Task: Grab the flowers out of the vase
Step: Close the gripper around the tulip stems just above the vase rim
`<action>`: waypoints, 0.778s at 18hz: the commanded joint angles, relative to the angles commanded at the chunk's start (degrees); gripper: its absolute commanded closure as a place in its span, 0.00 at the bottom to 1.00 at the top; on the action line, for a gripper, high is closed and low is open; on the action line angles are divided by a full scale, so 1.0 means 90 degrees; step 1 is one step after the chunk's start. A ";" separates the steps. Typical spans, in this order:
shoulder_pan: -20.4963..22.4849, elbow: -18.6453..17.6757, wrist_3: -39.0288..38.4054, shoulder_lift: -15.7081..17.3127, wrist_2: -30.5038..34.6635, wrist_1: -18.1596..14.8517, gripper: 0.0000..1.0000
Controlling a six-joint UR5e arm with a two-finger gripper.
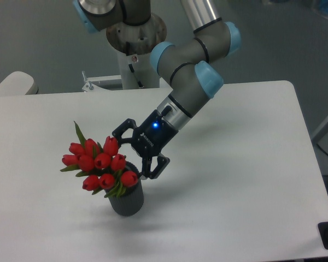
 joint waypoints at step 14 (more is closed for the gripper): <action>-0.0078 0.0117 -0.0205 -0.0068 0.0000 0.0000 0.34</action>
